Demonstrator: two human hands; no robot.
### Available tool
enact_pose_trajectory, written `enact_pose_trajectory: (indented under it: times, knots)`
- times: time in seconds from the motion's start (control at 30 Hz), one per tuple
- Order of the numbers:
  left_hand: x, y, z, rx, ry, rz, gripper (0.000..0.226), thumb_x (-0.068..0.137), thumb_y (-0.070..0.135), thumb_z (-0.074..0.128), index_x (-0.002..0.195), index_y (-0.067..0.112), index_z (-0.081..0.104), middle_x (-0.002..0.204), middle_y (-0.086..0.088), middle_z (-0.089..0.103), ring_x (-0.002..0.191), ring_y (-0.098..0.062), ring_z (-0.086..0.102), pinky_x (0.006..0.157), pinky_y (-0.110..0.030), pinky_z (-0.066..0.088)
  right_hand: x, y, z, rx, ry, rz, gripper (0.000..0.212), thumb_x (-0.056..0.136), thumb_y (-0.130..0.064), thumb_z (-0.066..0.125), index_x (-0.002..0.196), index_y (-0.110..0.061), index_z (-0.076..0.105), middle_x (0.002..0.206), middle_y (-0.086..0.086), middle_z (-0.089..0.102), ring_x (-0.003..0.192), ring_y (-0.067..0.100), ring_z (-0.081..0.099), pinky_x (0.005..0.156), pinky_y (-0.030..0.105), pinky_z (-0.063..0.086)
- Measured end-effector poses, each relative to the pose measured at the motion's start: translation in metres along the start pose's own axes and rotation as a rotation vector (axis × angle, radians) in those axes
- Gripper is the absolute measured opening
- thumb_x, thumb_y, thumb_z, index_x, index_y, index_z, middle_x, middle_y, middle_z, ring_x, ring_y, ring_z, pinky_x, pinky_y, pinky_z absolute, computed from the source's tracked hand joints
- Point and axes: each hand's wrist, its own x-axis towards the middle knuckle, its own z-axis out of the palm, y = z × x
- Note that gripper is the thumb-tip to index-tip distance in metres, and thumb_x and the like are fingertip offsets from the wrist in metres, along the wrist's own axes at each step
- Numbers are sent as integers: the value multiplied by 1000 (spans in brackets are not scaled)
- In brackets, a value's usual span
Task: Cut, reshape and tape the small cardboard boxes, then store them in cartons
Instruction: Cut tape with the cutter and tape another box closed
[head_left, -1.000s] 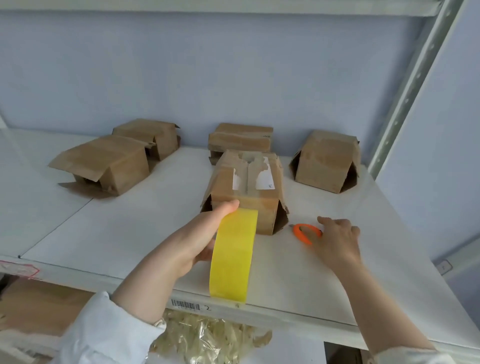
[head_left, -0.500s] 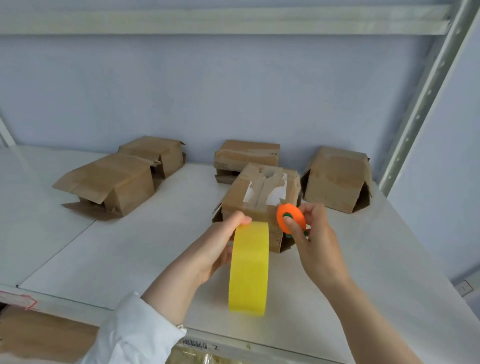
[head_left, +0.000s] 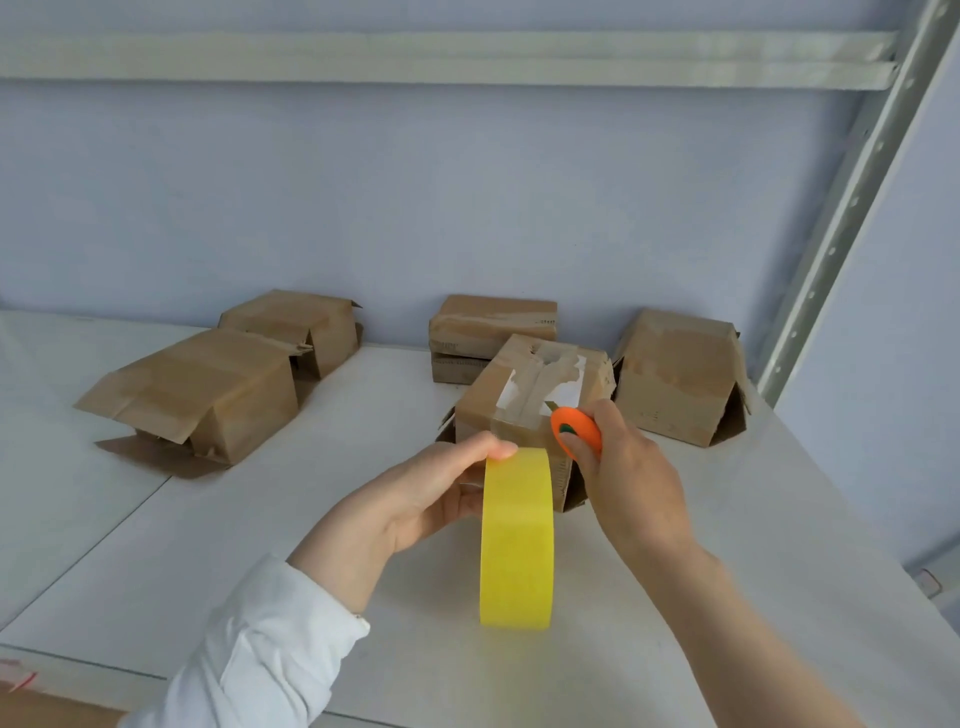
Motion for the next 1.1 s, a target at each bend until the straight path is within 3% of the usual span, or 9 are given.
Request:
enact_pose_trajectory:
  times: [0.1,0.2,0.33,0.43,0.53,0.63,0.8,0.93,1.1]
  knots:
    - [1,2,-3,33,1,-9,18,92,22,51,78,14,59,53,9,61,48,-1,57,51,-13,44,2,-3,-1,-72,3,9,30,97,-41,38,118,-21,46,91,0,56,76,20,51,56,29,31]
    - [-1,9,-7,118,-13,-27,20,91,21,51,73,16,57,50,10,58,45,0,53,55,-15,35,3,-6,-1,-107,3,15,31,97,-41,38,118,-20,45,85,-3,51,73,19,48,52,28,29]
    - [-6,23,-17,243,-48,-62,25,92,18,50,66,17,52,44,12,49,35,-1,40,41,-11,24,3,-9,-2,-145,11,17,30,98,-40,39,117,-18,44,82,-4,50,70,19,47,49,27,26]
    - [-10,26,-22,286,-57,-82,27,91,17,50,65,16,53,46,10,50,37,-1,41,43,-10,31,1,-11,-2,-171,12,18,31,98,-40,38,118,-18,43,84,-1,55,71,21,49,53,30,31]
    - [-9,22,-21,281,-77,-105,17,90,20,53,75,15,59,67,2,58,60,-8,50,62,-19,37,-1,-13,-1,-189,24,17,32,98,-39,36,121,-18,41,86,1,54,72,22,48,55,31,32]
    - [-8,17,-19,242,-70,-126,14,86,28,59,87,15,58,82,-2,58,73,-14,54,70,-22,45,2,-16,-2,-187,8,19,33,98,-38,38,126,-20,40,92,3,57,74,21,47,56,30,31]
    - [-12,3,-19,149,-44,-159,27,88,40,51,97,15,54,95,-9,49,86,-22,49,71,-25,47,9,-17,-12,-44,-21,-19,26,93,-30,54,118,-24,56,104,5,60,85,19,47,67,29,35]
    - [-15,1,-22,103,-35,-142,28,88,43,50,92,16,58,87,-7,56,75,-18,56,65,-23,48,12,-28,-12,22,-71,-224,19,90,-24,60,108,-19,63,99,0,62,90,19,53,72,31,41]
    - [-15,0,-23,103,-62,-119,26,89,41,47,88,18,59,76,-2,59,66,-13,59,62,-22,48,17,-35,-1,-177,-179,-346,27,93,-33,53,109,-11,58,100,3,62,93,19,47,71,25,33]
